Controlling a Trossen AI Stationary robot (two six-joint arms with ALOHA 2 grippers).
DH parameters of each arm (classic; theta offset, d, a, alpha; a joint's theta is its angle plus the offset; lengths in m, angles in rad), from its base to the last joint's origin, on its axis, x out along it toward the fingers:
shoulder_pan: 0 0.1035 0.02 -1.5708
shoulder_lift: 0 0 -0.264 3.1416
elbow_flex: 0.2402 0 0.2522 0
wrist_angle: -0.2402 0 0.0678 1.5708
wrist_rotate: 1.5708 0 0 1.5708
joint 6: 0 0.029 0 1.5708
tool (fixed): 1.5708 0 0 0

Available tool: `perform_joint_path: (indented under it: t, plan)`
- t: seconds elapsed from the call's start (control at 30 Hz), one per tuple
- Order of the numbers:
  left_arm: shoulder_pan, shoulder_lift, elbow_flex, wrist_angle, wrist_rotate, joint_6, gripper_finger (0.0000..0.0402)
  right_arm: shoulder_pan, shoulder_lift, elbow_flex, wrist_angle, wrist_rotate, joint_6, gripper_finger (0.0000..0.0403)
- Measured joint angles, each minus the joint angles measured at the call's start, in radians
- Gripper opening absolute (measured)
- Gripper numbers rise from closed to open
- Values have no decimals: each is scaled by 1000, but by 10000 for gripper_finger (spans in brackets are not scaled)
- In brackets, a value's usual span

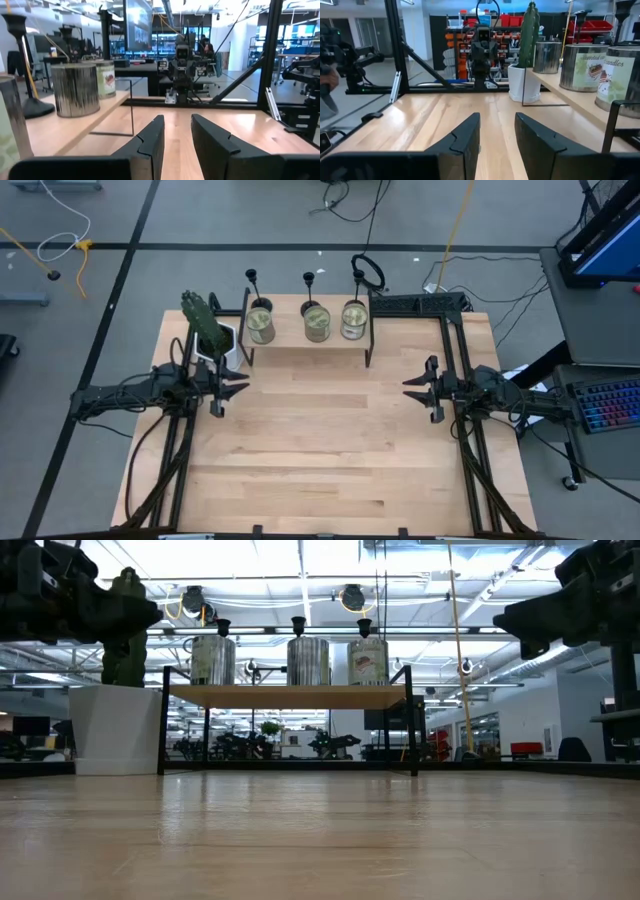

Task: Pick & Place candle stick holders
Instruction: Return to Home Position

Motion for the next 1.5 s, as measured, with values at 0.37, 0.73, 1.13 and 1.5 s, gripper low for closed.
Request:
perform_joint_path:
  t: [0.37, 0.73, 1.13, 1.5]
  plan:
    - [0, 0, 0, -37, -2, -38, 104, 0, 0, -79, 80, 107, 36, 114]
    - [0, 0, 0, -34, -2, -91, 104, 0, 1, -96, 52, 154, 31, 114]
    - [0, 0, 0, -34, -3, -90, 104, 0, 0, -98, 52, 153, 32, 114]
    - [0, 0, 0, -35, -3, -90, 104, 0, 0, -98, 53, 153, 32, 114]
